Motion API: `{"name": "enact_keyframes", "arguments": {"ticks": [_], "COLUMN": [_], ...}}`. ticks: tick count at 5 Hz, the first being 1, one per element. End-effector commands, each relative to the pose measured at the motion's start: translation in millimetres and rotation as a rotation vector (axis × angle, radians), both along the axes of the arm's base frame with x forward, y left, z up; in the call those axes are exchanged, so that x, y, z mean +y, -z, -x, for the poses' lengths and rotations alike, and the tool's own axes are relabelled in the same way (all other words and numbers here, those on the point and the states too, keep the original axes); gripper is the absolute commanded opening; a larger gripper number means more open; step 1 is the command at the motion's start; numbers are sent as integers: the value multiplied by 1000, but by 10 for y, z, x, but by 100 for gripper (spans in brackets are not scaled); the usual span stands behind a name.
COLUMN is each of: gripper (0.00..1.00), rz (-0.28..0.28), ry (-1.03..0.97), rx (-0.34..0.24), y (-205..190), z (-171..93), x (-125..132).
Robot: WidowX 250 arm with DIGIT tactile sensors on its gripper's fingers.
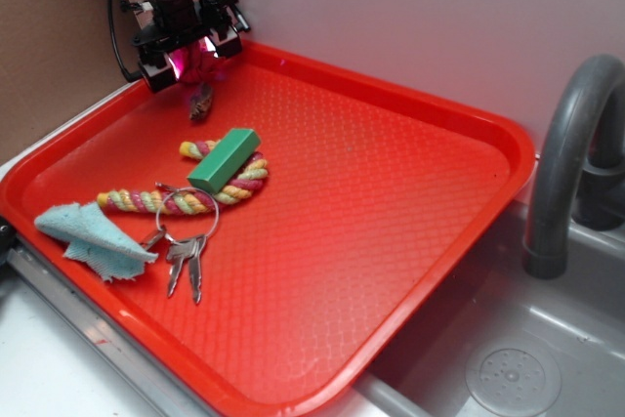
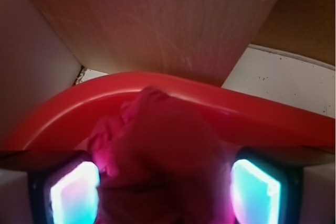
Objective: Grab the red paper.
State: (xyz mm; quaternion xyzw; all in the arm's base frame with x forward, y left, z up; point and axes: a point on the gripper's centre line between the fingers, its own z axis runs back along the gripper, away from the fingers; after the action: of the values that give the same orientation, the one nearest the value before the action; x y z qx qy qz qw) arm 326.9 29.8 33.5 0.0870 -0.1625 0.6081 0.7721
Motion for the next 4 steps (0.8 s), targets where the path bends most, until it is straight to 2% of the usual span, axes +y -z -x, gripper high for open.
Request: {"name": "enact_keyframes", "arguments": {"ticks": [1, 2, 3, 4], "gripper": [0, 0, 0, 0], "rz": [-38, -38, 8, 99], "ry": [73, 148, 173, 272], "rx": [-49, -39, -28, -37], "y": [-414, -622, -893, -1393], "z": [30, 104, 215, 525], "x": [-90, -274, -347, -548]}}
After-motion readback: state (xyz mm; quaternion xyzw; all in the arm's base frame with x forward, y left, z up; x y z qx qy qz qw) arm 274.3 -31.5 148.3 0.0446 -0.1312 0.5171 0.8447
